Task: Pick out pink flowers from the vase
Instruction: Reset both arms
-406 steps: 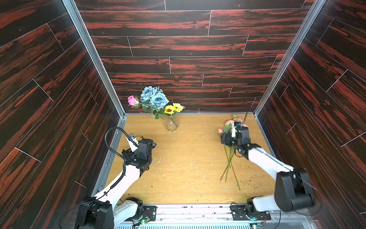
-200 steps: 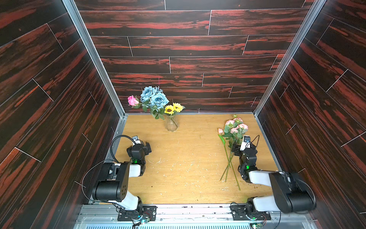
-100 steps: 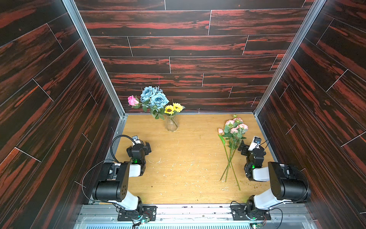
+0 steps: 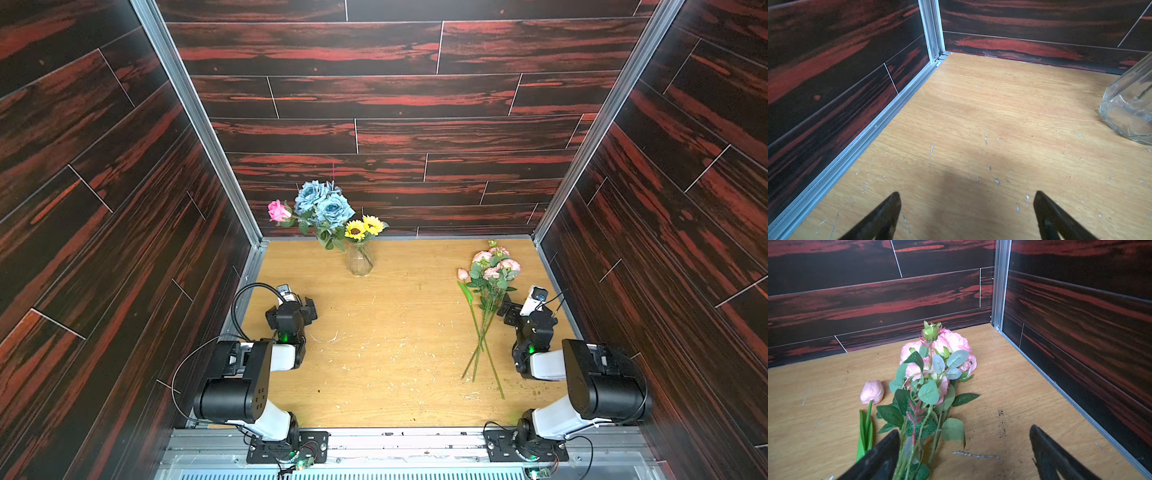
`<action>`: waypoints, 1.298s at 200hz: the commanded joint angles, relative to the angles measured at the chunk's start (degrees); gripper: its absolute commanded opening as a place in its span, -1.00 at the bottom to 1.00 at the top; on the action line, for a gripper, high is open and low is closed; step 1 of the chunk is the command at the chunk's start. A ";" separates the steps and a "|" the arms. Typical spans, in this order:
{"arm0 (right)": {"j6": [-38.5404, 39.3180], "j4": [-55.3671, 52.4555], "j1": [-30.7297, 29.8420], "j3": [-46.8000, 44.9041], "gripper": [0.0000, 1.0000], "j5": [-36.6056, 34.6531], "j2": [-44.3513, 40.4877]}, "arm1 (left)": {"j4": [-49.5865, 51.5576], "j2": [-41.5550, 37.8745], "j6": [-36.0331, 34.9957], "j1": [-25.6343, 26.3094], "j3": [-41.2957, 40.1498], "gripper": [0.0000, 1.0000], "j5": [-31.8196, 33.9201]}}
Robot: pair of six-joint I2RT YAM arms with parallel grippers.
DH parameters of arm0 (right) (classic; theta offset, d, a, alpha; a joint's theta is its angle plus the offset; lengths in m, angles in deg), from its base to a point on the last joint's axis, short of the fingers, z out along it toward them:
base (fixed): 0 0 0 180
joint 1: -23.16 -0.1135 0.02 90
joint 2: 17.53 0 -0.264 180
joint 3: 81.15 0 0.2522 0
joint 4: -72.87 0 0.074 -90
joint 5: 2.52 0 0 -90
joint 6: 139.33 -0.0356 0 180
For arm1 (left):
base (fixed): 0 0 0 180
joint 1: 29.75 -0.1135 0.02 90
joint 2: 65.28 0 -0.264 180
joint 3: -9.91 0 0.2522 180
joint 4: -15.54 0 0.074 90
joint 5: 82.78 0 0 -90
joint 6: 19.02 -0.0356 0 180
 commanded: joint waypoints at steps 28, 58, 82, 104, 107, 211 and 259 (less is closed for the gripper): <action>-0.47 0.61 -0.21 0.05 0.97 0.33 0.41 | -0.42 -0.92 -0.35 0.05 0.62 1.00 0.86; -0.34 0.41 -0.26 0.22 0.98 0.36 0.49 | -0.38 -0.90 -0.35 0.05 0.62 1.00 0.88; 0.59 -0.62 -0.59 0.93 0.98 1.68 0.68 | -0.42 -0.93 -0.35 0.01 0.62 1.00 0.92; 0.58 -0.67 -0.64 0.93 0.98 1.69 0.68 | -0.40 -0.91 -0.36 0.05 0.62 1.00 0.91; 0.58 -0.66 -0.64 0.93 0.97 1.69 0.68 | -0.38 -0.90 -0.35 0.05 0.62 1.00 0.87; 3.43 -2.46 0.38 1.52 0.97 14.62 0.29 | -0.43 -0.95 -0.39 0.05 0.62 1.00 0.88; 4.72 0.06 4.62 -0.03 0.98 30.16 0.00 | 0.25 -1.04 -1.86 -1.53 0.86 1.00 -8.88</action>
